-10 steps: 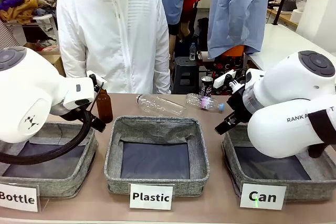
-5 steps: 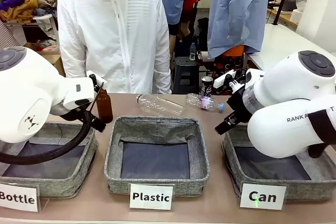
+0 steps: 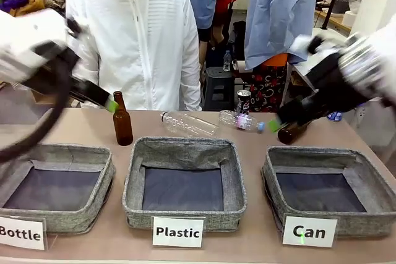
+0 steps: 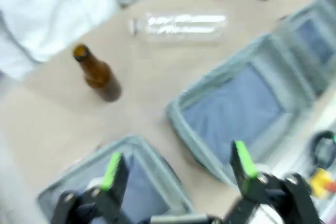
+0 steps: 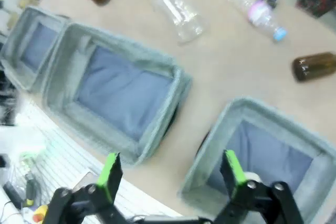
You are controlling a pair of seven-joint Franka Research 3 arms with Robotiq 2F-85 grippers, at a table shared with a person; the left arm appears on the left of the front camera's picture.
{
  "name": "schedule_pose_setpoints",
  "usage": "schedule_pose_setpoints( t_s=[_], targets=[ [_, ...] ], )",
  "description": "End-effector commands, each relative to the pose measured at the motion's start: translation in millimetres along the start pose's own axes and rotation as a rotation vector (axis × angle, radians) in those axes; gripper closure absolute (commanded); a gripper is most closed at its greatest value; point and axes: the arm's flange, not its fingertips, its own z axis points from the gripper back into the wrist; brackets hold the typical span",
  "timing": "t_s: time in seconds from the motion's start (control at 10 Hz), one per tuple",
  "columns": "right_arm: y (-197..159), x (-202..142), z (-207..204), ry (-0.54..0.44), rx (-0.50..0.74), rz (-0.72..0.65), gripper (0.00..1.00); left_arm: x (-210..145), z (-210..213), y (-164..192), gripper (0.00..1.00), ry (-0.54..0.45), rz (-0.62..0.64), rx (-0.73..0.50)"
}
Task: Sort the can waste into the basket.
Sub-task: Pick up the can waste from the table and place it in the right Fabric basket.
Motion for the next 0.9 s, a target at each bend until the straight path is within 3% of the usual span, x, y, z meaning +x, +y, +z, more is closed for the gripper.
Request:
schedule_pose_setpoints(
  t_s=[0.0,0.2,0.5,0.6,0.8],
  targets=[
    [-27,-52,70,-0.054,0.109,-0.142,0.0,-81,62,17,0.0,-0.012,0.002,-0.175],
    [-99,-105,104,-0.245,0.317,-0.304,0.0,-119,73,104,0.0,-0.056,0.218,-0.315],
    [-194,-174,97,-0.402,0.495,-0.564,0.0,-213,46,225,0.0,-0.209,0.605,-0.61],
    [-228,-195,88,-0.437,0.531,-0.656,0.0,-242,35,258,0.0,-0.294,0.723,-0.679],
    [-284,-231,56,-0.446,0.594,-0.866,0.0,-288,21,280,0.0,-0.423,0.855,-0.728]
  ],
)
